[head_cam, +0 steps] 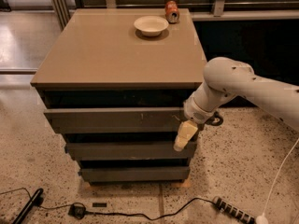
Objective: Open top drawer
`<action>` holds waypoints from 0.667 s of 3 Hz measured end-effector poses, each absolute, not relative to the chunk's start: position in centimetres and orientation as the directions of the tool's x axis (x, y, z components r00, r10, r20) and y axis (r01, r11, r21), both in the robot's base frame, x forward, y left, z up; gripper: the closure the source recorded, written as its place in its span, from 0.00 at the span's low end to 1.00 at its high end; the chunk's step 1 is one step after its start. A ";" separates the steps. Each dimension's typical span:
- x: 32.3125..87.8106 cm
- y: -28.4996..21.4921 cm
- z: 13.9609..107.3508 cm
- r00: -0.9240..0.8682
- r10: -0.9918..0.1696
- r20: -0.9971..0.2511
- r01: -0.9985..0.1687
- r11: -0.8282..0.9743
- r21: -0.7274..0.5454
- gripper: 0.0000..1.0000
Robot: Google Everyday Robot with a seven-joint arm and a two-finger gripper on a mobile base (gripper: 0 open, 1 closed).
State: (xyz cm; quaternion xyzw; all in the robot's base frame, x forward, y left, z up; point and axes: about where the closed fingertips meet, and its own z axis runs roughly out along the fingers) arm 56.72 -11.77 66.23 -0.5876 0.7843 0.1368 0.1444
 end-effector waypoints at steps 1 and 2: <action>55.7 -12.0 66.6 -0.261 -0.884 -0.387 -0.965 0.253 0.072 0.00; 53.4 -12.8 67.3 -0.243 -0.886 -0.395 -0.970 0.213 0.119 0.00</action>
Offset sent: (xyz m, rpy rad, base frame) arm -0.0982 -0.0330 0.0329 0.0830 0.1774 0.1588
